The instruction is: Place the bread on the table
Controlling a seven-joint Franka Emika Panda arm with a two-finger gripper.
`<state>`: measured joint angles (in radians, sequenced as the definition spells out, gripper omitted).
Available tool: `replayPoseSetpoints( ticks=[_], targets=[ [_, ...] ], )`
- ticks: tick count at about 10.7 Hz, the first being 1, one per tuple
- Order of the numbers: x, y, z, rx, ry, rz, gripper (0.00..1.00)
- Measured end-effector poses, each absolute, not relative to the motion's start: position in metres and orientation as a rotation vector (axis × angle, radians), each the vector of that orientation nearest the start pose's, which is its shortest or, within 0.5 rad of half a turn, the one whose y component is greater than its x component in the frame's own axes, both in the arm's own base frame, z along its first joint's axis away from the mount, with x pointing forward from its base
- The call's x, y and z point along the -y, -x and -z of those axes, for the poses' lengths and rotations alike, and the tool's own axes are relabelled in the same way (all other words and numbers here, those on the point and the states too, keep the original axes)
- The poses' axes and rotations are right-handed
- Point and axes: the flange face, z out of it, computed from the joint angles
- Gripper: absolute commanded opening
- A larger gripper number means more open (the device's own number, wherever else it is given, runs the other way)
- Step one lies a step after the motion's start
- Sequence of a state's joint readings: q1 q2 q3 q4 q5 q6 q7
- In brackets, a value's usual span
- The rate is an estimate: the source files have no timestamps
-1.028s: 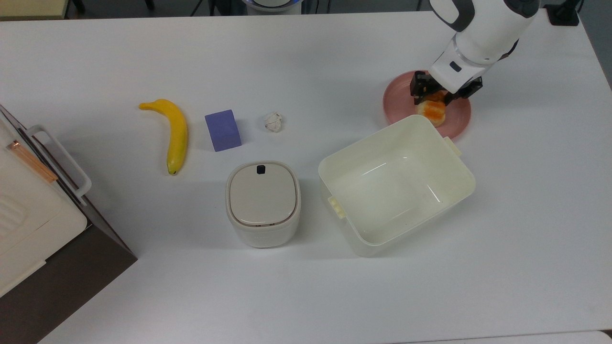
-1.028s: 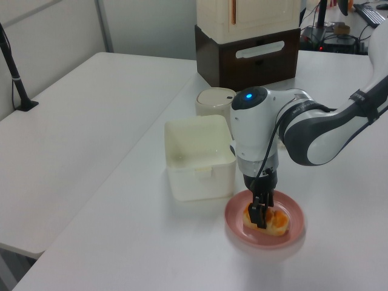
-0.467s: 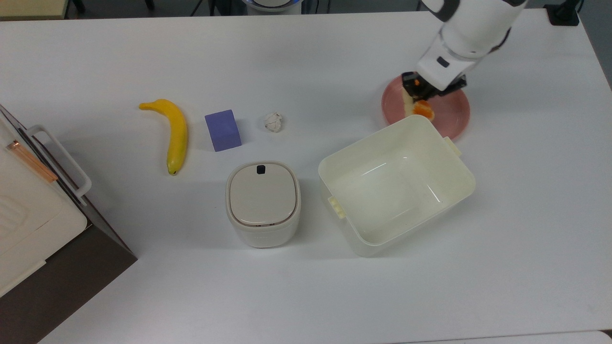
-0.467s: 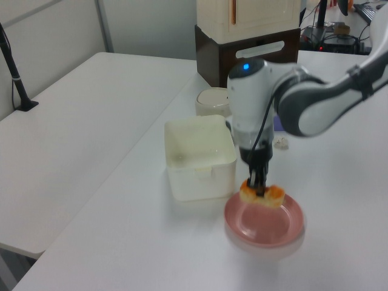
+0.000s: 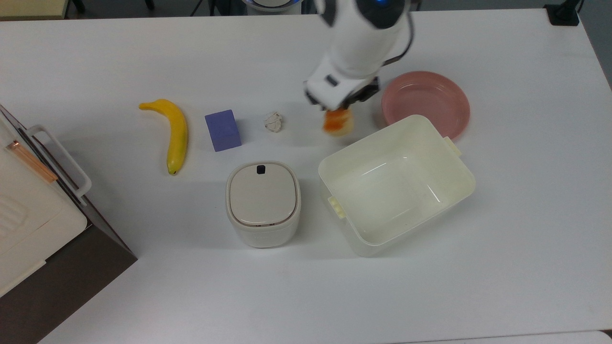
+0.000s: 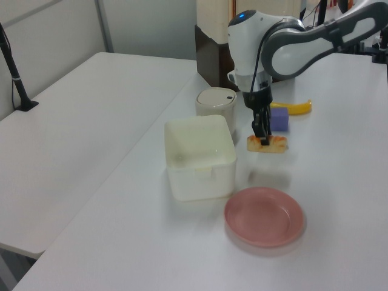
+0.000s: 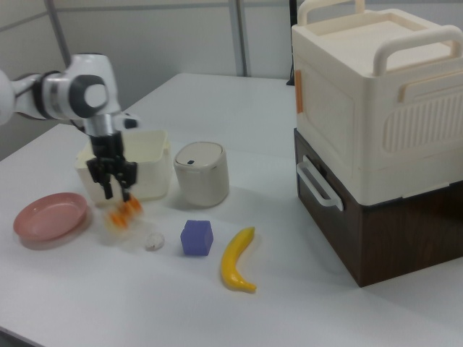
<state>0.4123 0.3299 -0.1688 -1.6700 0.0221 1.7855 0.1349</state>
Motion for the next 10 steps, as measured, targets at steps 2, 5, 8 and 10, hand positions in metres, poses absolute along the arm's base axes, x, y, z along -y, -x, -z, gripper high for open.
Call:
replayPoseSetpoints(
  ticks=[2,5,8,10],
  targets=[
    [-0.122,-0.610,-0.386,0.127,3.199,-0.368,1.00],
    [-0.095,-0.617,-0.399,0.127,3.199,-0.333,1.00],
    [-0.026,-0.619,-0.463,0.077,3.179,-0.167,1.00],
    [0.002,-0.612,-0.495,0.060,3.172,-0.087,1.00]
  ],
)
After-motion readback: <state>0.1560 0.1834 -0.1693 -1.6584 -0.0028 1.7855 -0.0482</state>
